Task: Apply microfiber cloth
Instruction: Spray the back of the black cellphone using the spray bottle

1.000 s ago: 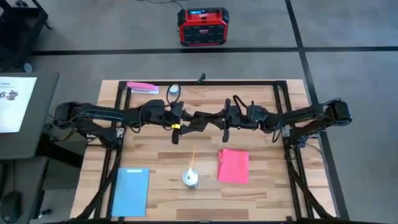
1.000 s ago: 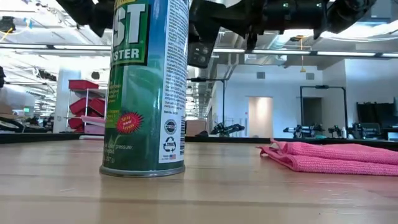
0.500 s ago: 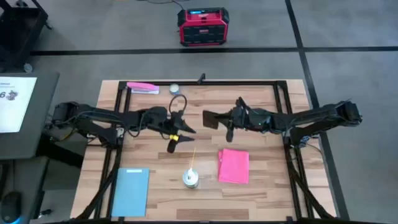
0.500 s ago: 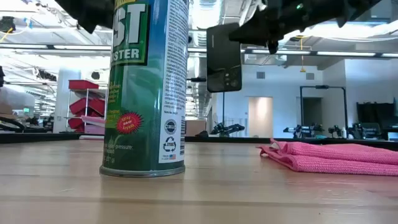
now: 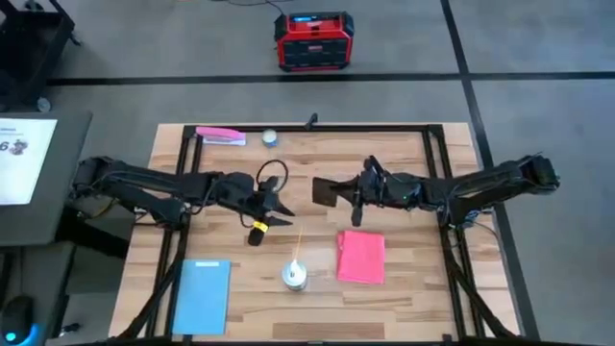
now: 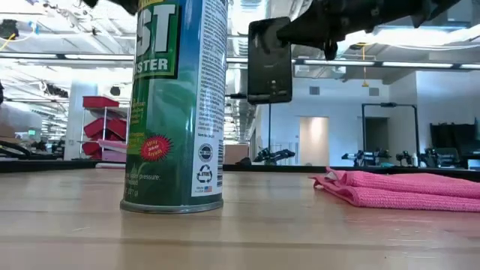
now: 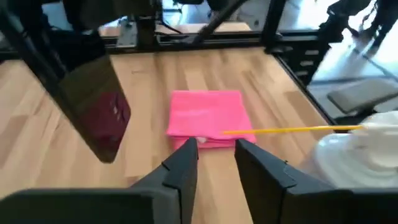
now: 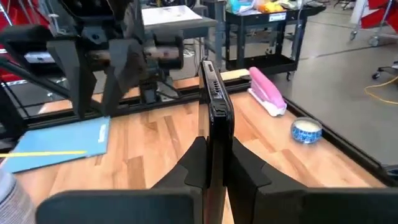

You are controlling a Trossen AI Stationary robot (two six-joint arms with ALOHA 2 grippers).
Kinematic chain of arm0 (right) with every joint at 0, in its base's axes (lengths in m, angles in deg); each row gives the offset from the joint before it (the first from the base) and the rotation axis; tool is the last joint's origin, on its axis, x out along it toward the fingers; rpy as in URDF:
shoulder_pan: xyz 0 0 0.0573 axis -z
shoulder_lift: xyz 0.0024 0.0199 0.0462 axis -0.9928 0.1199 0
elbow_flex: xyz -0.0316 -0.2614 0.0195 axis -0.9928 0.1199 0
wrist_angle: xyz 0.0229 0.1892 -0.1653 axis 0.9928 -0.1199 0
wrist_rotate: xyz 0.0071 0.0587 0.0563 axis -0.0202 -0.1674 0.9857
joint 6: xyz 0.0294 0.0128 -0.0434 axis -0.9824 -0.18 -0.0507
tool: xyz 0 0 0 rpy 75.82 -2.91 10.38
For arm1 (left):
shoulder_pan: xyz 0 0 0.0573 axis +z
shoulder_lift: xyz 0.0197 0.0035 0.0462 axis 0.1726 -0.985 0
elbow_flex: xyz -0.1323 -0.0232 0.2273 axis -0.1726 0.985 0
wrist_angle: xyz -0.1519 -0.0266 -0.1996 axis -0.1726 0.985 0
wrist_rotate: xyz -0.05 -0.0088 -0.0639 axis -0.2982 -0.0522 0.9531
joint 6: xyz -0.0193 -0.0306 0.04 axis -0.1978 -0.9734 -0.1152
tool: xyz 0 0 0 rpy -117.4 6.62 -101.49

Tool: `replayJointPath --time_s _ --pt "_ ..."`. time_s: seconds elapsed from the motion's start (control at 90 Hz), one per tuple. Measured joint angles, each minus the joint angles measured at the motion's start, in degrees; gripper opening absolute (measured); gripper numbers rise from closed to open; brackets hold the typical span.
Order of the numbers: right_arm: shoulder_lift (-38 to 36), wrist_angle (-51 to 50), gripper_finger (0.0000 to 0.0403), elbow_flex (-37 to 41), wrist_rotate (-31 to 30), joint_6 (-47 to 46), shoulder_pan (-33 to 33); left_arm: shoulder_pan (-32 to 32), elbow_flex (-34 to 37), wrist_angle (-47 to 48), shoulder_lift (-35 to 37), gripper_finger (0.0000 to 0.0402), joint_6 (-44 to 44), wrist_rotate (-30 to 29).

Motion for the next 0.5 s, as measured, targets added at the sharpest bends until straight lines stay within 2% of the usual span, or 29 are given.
replayJointPath --time_s 0.322,0.5 --pt "0.5 1.5 0.0018 0.0 -0.4 -0.4 -0.8 -5.2 -11.0 14.5 -2.0 0.0006 3.8 -1.5" --pt "4.0 5.3 0.0018 -0.2 -0.1 -0.4 -0.7 -7.4 -13.1 16.9 -4.8 0.0001 4.4 -1.5"
